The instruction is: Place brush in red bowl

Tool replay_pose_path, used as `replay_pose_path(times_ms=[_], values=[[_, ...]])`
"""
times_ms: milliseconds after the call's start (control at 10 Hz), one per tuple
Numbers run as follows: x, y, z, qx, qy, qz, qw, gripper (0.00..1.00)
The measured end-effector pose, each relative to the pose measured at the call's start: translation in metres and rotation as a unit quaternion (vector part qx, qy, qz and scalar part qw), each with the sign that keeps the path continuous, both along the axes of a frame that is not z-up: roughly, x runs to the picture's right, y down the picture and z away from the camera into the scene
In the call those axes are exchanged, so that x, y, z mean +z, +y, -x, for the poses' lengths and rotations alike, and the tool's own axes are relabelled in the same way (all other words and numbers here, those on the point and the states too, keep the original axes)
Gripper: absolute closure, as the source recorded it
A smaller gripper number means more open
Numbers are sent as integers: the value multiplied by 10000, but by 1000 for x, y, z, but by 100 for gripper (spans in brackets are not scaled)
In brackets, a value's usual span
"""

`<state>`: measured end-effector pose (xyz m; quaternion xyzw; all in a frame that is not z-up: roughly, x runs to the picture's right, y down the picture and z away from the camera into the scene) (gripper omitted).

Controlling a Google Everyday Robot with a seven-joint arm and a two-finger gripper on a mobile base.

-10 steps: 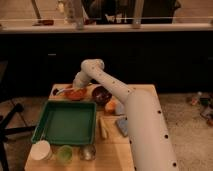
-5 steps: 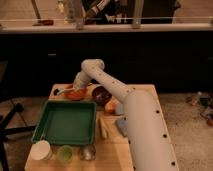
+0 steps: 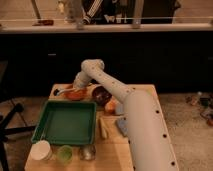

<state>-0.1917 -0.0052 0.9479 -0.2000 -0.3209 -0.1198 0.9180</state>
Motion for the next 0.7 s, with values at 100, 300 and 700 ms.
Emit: replay_pose_path(times_ms=[100,300,700], values=[[0,0,0,0,-1,0,10000,21],[0,0,1,-3,-3,0,10000,20],[0,0,1,-3,-4,0,10000,20]])
